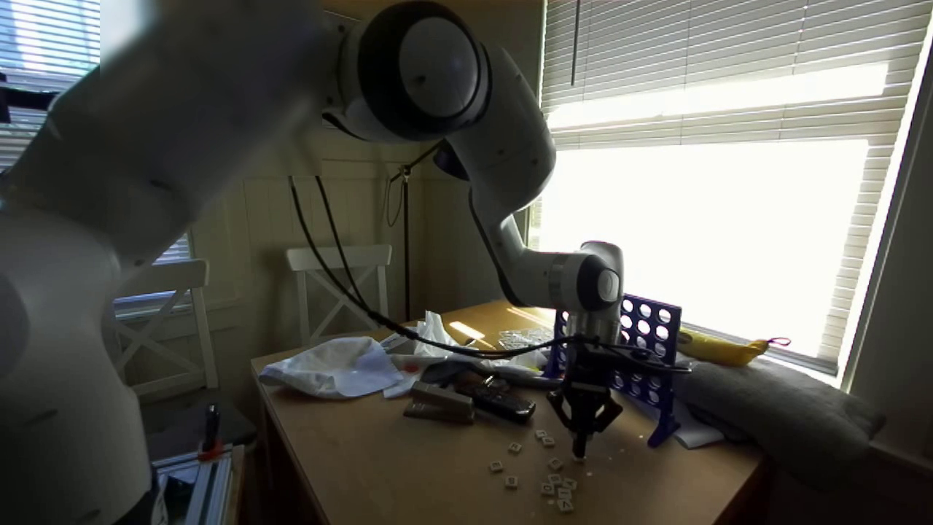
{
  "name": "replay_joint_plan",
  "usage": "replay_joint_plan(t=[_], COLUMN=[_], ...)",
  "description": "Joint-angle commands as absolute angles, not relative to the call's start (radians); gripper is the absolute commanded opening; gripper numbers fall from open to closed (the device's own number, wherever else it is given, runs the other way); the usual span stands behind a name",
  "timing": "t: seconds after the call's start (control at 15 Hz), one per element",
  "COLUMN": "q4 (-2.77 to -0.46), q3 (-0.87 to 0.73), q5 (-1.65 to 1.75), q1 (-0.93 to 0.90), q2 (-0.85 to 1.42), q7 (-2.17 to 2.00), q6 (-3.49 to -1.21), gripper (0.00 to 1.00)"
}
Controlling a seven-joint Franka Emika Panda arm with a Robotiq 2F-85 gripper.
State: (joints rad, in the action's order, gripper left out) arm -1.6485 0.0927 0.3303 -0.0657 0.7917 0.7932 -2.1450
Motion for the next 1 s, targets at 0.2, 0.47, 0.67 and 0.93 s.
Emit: replay_joint_plan(t=[0.2,0.47,0.67,0.93], q4=[-1.683,-1.706,-1.755,-1.816], q3=[0.100,0.099,0.102,0.118], q5=[0.351,0.344,0.339,0.284], q1=[-0.070,-0.064,-0.055,-0.031], q2=[0.777,0.753,0.712,0.659], q7=[0.828,0.818,0.812,0.789], q6=[-2.162,-2.180,-2.222,-2.259], gripper=[0.00,0.00,0.00,0.00])
